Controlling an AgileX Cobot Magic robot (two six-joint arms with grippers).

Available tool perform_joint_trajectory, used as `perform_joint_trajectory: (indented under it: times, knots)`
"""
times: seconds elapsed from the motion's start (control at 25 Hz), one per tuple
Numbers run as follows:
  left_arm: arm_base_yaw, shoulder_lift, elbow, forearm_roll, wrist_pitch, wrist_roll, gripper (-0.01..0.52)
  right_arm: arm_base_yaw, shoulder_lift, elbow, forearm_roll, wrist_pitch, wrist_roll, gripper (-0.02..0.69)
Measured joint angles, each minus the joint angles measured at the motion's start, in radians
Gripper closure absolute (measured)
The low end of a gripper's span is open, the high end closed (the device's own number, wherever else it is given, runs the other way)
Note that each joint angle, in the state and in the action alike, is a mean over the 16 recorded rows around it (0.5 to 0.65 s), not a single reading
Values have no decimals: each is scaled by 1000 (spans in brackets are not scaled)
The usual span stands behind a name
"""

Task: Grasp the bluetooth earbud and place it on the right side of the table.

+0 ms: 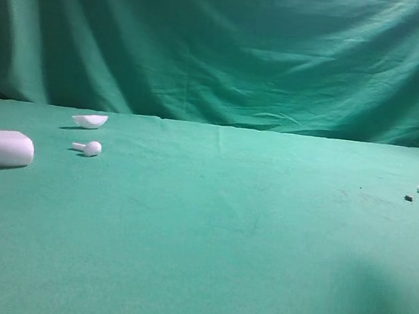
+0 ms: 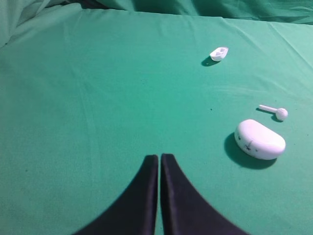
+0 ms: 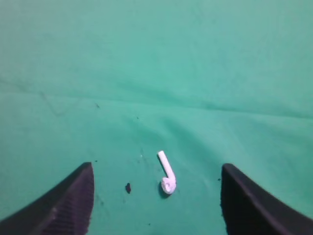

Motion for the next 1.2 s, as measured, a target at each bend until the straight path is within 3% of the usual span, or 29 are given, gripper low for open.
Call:
perform_joint_trajectory:
  times: [0.64, 1.2]
  knots:
    - [0, 0, 0, 0, 0, 0, 514, 0, -717, 49, 50, 299, 1, 642]
    - [0, 0, 0, 0, 0, 0, 514, 0, -1212, 313, 68, 217, 1, 665]
